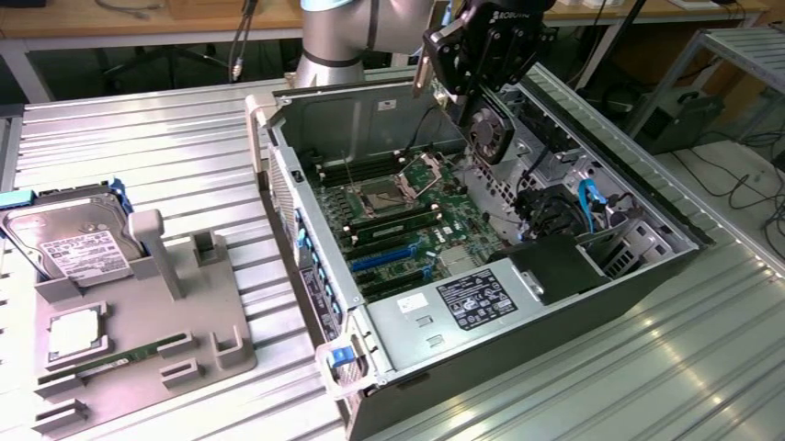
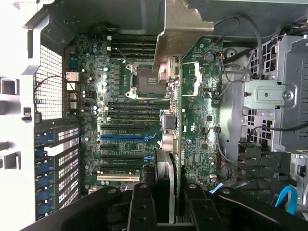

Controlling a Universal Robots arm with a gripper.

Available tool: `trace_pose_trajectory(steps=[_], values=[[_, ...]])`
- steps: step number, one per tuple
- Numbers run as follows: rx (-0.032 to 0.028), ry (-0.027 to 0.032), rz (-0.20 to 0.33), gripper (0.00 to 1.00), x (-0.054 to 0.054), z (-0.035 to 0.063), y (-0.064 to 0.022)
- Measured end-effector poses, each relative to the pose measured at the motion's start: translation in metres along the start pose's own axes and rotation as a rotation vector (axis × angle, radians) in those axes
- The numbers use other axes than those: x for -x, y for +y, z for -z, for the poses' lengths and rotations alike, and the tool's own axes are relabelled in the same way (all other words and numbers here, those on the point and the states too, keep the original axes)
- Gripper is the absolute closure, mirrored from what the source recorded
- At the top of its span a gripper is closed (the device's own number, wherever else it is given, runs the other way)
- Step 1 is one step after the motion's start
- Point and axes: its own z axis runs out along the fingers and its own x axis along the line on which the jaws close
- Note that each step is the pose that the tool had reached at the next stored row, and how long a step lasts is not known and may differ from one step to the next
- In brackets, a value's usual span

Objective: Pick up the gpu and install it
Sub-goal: 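Insert the gpu into the slot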

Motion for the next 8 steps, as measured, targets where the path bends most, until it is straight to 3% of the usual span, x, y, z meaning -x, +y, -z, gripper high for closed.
trace_pose_trajectory(steps=[8], values=[[0.0002,0.0002,0.011,0.72,0.0,0.0,0.0]])
